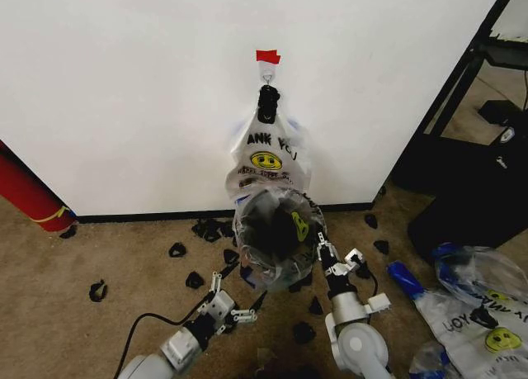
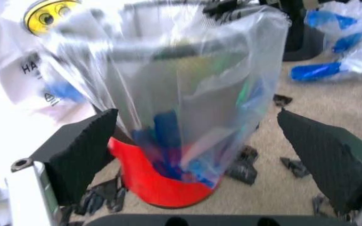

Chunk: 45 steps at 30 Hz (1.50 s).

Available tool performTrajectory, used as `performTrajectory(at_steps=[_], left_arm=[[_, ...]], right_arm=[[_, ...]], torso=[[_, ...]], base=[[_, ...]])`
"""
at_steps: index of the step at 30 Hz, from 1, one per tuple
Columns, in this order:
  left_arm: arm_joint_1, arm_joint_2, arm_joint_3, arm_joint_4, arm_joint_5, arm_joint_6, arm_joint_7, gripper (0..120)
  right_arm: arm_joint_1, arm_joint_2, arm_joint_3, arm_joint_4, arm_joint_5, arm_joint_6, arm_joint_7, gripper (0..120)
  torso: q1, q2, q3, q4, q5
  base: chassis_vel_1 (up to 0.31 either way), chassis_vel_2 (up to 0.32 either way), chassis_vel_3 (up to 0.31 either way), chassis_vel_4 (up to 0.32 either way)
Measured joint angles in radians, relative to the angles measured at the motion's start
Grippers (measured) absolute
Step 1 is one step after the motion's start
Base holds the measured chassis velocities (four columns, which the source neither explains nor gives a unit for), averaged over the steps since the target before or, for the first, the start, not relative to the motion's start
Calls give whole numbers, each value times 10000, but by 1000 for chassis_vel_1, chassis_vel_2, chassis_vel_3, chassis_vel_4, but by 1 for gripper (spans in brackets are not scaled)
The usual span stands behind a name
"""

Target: Pick up the garbage bag from the wall and place it over the trash bin.

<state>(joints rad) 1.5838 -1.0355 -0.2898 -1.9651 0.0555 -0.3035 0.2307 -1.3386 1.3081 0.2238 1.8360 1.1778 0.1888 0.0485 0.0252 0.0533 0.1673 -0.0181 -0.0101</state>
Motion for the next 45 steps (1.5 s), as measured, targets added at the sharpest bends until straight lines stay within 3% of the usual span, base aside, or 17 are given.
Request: performTrajectory(at_steps=[9,15,28,34,35,38,41,42,45], left_arm=[[198,-85,-3,-28,244,59,-753,100],[143,-80,75,-7,239,152,-881,100],[214,-57,97,-82,168,189,-995,100],[255,-115,78,-212,67,90,-1054,100],[255,-115,78,-212,67,90,-1054,100],[147,-381,-18,-476,-652,-171,-1174,100],[-104,-1054,-190,-1082,-1829,-77,-1680,100],[-104,-1054,-190,-1082,-1829,-77,-1680,100],[-409,-1954,-720,-1795,-3071,16,-2003,100]], right_arm=[[388,-59,46,85,-58,-1139,1528,1],[455,-131,86,-12,-439,-1440,1536,1],[286,-180,108,154,-812,-1766,1775,46],[-232,-513,246,1043,-1307,-1860,2666,72],[-232,-513,246,1043,-1307,-1860,2666,72],[-708,-692,356,1692,-2242,-1220,2478,84],[-1163,-683,662,1854,-4516,420,978,97],[-1163,-683,662,1854,-4516,420,978,97],[-1352,-164,1696,1685,-7462,2836,-306,100]], torso=[[0,0,0,0,0],[0,0,0,-1,1],[0,0,0,0,1],[0,0,0,1,2],[0,0,0,1,2],[0,0,0,0,1],[0,0,0,-2,2],[0,0,0,-2,2],[0,0,0,1,3]], base=[[0,0,0,0],[0,0,0,0],[0,0,0,0],[0,0,0,0],[0,0,0,0],[0,0,0,0],[0,0,0,0],[0,0,0,0],[0,0,0,0]])
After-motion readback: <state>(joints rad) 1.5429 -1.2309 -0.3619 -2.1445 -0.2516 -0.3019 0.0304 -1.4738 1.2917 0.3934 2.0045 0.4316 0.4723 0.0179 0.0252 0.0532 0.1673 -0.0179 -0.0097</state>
